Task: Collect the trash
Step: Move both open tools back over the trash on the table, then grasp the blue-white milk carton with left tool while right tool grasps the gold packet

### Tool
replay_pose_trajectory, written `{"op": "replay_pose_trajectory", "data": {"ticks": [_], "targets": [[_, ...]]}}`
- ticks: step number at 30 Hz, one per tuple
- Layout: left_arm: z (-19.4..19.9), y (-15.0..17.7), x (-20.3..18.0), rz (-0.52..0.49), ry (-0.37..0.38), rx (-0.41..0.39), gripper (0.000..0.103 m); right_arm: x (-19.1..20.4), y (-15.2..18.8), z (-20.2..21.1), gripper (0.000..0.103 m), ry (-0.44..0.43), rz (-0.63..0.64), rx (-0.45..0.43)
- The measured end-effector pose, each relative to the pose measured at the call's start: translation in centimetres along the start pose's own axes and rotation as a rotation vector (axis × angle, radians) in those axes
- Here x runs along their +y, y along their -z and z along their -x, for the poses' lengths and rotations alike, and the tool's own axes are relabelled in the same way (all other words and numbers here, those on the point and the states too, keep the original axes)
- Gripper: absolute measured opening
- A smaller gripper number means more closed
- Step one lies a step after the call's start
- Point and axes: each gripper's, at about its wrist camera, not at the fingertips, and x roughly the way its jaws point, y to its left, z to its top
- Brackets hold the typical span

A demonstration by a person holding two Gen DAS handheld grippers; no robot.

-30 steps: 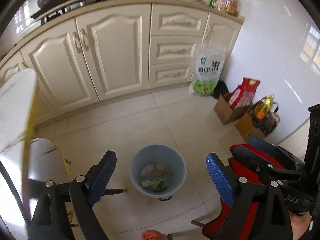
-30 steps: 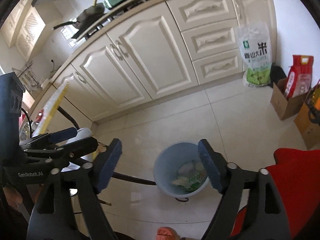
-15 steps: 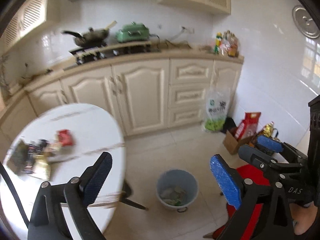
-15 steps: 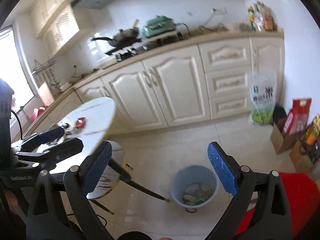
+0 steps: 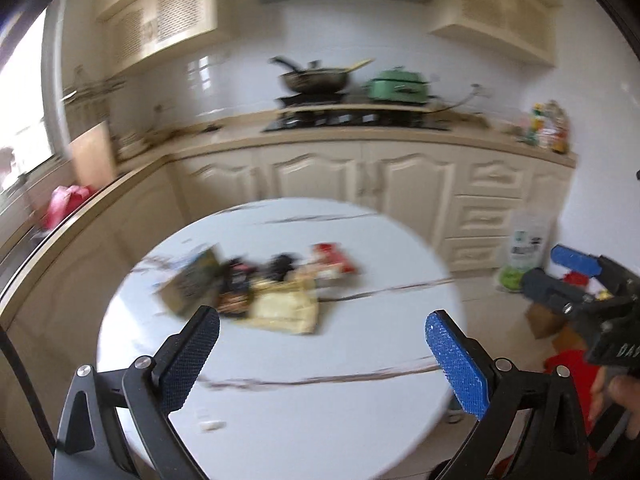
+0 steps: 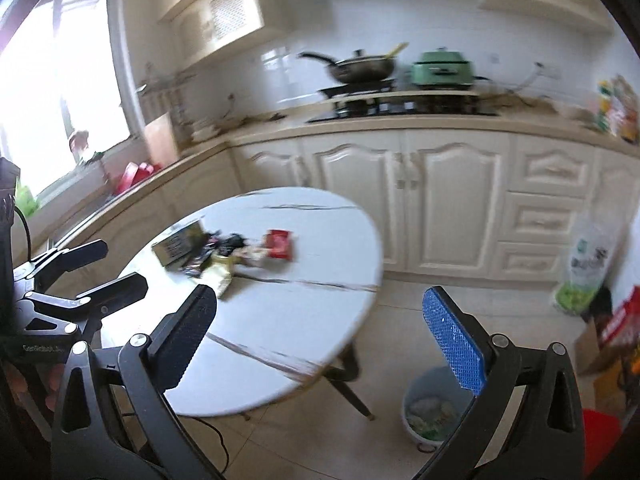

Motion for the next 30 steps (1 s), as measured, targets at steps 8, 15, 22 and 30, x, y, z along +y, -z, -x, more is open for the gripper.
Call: {"op": "replay_pose_trajectory", "data": {"ticks": [8, 15, 22, 30], "targets": [[-0.4, 2.7, 8.6, 0.101, -0.157, 0.097, 0.102, 6.3, -0.7, -12.4, 0.103, -0.154, 0.037, 0.191], [-1.9, 3.9, 11.3, 0.131, -0.143, 0.172, 0.102, 8.5, 0.9, -20.7, 0.098, -0.189, 0.006, 0.314], [-4.1, 3.0, 15.2, 0.122, -0.121, 0.201, 0.102, 9.7, 1.1, -24.5, 0.081, -0.181, 0.019, 0.355], [-12.2, -0.8, 18.0, 0.118, -0.102, 0.230, 0.102, 10.4, 0.5, -26.0, 0.020, -0.160, 0.100, 0.361]]}}
